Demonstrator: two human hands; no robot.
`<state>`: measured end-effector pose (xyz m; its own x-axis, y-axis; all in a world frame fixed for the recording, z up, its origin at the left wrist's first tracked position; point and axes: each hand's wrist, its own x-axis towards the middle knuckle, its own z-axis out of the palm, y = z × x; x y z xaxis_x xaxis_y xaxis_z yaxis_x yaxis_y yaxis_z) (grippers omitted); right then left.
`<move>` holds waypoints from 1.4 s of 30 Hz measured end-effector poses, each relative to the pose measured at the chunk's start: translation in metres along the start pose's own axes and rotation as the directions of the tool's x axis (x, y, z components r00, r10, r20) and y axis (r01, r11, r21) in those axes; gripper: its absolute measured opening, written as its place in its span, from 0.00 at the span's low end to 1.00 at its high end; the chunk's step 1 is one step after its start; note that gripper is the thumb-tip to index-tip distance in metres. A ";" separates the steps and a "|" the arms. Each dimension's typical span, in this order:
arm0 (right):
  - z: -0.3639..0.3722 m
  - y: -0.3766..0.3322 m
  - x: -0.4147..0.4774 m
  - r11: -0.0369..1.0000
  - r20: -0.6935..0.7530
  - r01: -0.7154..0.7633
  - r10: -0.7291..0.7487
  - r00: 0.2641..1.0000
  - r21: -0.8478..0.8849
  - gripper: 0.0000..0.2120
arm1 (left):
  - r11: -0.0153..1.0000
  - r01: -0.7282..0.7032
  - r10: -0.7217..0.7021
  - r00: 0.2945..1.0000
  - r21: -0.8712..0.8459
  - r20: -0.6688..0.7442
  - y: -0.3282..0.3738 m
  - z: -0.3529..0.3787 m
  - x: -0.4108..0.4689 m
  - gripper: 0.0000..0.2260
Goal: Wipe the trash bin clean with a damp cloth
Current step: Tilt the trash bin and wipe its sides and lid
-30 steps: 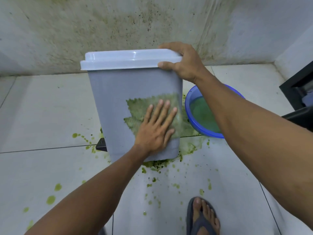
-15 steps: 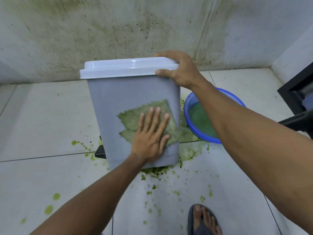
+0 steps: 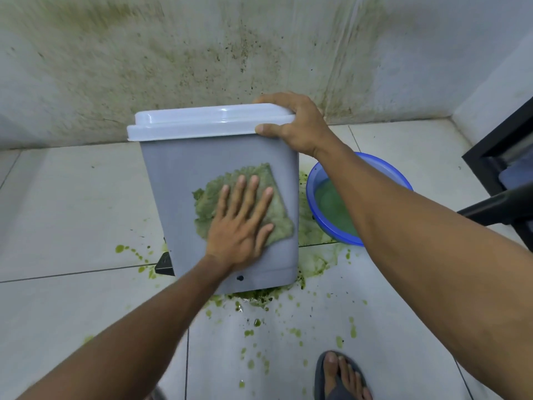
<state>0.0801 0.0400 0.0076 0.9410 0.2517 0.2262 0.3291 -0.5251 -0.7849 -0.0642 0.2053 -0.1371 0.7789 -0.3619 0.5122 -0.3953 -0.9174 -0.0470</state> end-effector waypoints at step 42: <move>-0.004 -0.005 -0.009 0.999 0.019 -0.006 0.005 1.000 0.052 0.20 | 0.985 -0.168 0.160 0.974 0.042 0.159 -0.005 0.017 -0.111 0.30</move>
<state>0.0704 0.0370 0.0125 0.9409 0.2644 0.2115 0.3191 -0.4836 -0.8150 -0.1399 0.2469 -0.2084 0.7732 -0.5253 0.3552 -0.4998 -0.8496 -0.1685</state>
